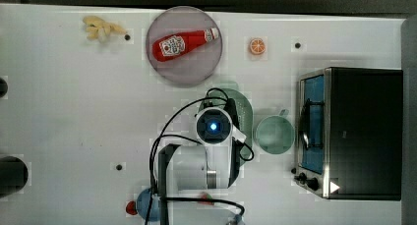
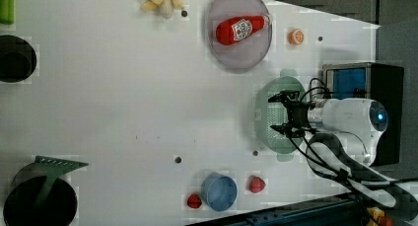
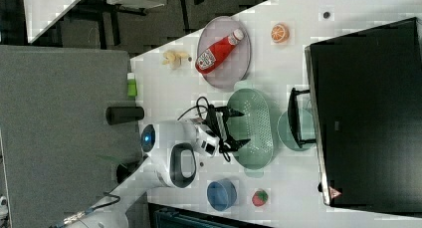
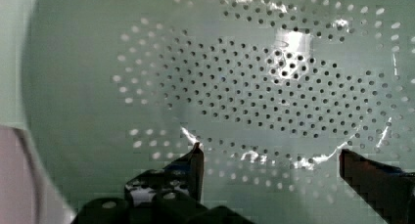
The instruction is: Drag strainer right to left.
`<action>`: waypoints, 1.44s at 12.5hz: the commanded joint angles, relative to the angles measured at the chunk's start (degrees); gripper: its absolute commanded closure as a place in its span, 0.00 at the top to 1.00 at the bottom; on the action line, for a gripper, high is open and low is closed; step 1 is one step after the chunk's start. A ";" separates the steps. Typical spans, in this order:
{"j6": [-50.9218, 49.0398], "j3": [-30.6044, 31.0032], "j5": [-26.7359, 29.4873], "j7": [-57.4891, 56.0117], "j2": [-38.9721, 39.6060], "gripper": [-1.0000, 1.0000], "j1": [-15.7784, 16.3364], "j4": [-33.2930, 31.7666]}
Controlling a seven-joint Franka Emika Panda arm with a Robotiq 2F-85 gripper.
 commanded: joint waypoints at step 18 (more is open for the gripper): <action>2.35 0.30 0.24 28.28 6.77 1.00 19.11 4.82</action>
